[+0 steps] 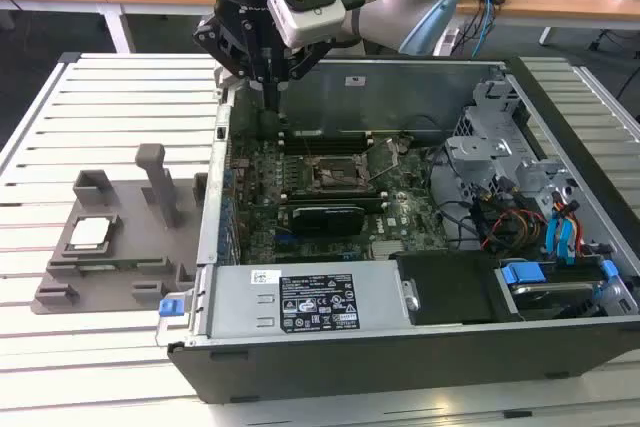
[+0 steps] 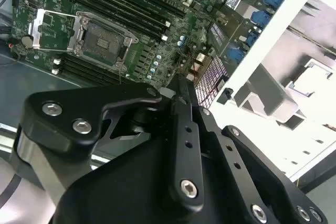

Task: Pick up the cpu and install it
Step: 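Reach for the cpu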

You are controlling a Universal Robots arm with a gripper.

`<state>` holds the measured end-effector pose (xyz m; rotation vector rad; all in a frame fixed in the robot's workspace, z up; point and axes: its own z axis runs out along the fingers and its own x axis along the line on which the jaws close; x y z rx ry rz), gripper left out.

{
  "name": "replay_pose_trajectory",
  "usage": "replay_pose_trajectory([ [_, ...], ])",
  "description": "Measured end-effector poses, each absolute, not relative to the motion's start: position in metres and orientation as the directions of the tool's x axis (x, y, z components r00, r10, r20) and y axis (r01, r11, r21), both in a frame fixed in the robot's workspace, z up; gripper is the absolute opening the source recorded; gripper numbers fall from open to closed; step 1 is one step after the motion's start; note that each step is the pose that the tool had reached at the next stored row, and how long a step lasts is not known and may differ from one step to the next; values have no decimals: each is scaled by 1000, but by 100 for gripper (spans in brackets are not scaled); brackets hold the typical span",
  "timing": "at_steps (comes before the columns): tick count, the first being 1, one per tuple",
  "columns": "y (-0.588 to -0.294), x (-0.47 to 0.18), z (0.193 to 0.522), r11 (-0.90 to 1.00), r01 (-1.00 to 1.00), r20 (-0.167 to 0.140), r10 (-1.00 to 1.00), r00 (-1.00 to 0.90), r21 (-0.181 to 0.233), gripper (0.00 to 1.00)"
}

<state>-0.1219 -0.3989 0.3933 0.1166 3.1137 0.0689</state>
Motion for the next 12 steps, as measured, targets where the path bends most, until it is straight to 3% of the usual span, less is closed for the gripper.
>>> replay_pose_trajectory([
  [12, -399, -142, 393, 996, 74, -23, 75, -997, 45, 11],
])
